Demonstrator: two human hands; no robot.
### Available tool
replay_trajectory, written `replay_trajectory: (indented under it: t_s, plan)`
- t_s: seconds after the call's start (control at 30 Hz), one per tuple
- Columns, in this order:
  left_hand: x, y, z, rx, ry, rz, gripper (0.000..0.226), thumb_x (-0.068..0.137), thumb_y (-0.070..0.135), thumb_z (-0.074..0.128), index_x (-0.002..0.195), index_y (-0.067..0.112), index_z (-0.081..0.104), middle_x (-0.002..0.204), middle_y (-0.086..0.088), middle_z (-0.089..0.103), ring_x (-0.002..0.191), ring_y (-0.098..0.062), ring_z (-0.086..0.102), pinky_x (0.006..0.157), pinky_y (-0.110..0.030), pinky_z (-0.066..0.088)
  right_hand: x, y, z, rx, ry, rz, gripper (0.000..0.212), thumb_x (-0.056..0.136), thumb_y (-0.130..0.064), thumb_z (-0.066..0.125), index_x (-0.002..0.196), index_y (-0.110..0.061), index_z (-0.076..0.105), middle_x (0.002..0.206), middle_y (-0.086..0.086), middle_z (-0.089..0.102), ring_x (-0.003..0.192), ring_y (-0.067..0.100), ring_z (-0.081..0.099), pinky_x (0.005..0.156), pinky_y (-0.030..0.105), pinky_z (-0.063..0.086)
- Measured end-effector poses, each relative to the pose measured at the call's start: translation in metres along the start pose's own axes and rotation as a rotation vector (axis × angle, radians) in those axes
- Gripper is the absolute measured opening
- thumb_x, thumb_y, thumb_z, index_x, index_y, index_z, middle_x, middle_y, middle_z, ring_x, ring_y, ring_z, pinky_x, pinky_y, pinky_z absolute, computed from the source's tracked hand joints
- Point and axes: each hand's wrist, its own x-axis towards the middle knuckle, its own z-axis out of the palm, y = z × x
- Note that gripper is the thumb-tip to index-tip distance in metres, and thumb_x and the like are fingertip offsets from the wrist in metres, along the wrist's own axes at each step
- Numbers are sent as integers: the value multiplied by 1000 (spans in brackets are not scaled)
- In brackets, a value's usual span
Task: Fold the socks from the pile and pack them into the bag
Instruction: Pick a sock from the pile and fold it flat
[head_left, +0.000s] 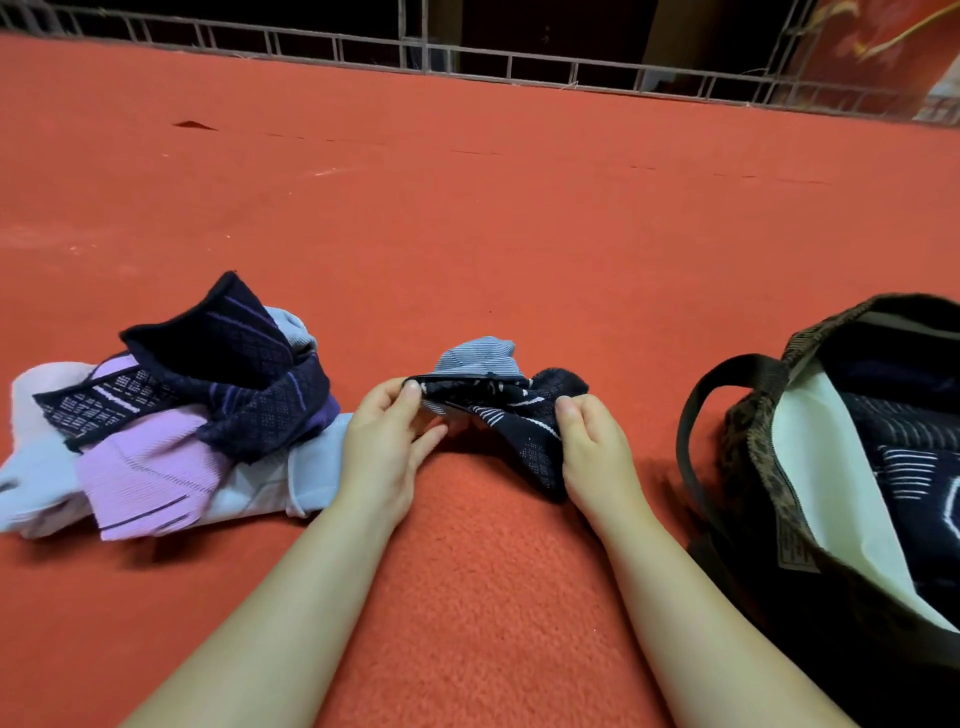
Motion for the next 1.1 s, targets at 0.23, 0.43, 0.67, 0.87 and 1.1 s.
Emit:
replay_trajectory:
  t_s: [0.23,0.43,0.67,0.87,1.1]
  plan:
    - [2,7,-4,-488,-109,-321,25,101,17,35,92,8,57,80,-7,72,72,-18,72,63,-34,60,-1,0,-1,-39,20,4,29,100,-26,41,83,-5,48,71,-4,48,72,18,45,61,29,24]
    - [1,10,-5,-335,-156,-320,37,101,31,34,93,4,59,76,-12,70,63,-24,67,58,-36,54,0,0,-1,-64,12,-7,30,96,-27,49,70,-16,40,62,-6,41,57,9,36,54,21,30]
    - [-10,9,-5,-67,-328,-90,11,72,25,71,66,18,66,65,-7,67,57,-16,65,55,-24,55,-1,-3,-11,-115,134,-25,31,87,-48,52,68,-24,47,61,-9,51,63,11,49,67,37,40]
    - [-13,5,-1,123,-408,121,29,86,32,60,61,25,72,63,3,68,58,-6,62,56,-18,49,-17,-20,2,-159,-145,-412,35,82,-48,43,97,-30,68,96,-25,59,99,3,54,100,32,35]
    - [-12,-1,-4,237,-428,145,59,46,83,67,59,25,68,57,5,62,52,-6,55,51,-21,45,-16,-17,3,66,-354,-255,10,82,-34,53,72,-31,54,75,-18,56,78,4,53,76,24,40]
